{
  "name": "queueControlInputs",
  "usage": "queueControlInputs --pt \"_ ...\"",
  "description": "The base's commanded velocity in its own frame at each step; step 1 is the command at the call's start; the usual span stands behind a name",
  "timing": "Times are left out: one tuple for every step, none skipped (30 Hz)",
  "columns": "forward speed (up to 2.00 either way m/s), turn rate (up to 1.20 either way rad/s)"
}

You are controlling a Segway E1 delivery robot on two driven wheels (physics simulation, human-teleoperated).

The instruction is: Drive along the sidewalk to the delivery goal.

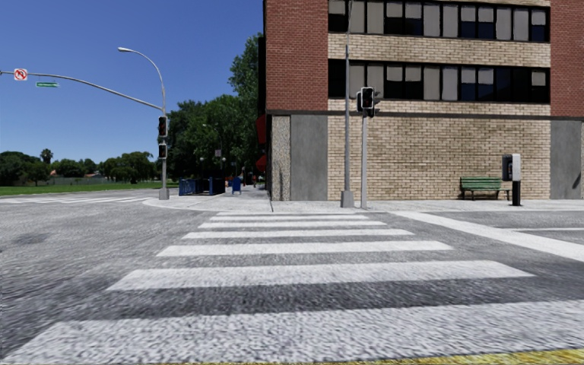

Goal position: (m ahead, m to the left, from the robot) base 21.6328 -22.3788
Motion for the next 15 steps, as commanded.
queueControlInputs --pt "2.0 0.0" --pt "2.0 0.0" --pt "2.0 0.0" --pt "2.0 0.0" --pt "2.0 0.0" --pt "2.0 0.0" --pt "2.0 0.0" --pt "2.0 0.0" --pt "2.0 0.0" --pt "2.0 0.0" --pt "2.0 0.0" --pt "2.0 0.0" --pt "2.0 0.0" --pt "2.0 0.0" --pt "2.0 0.0"
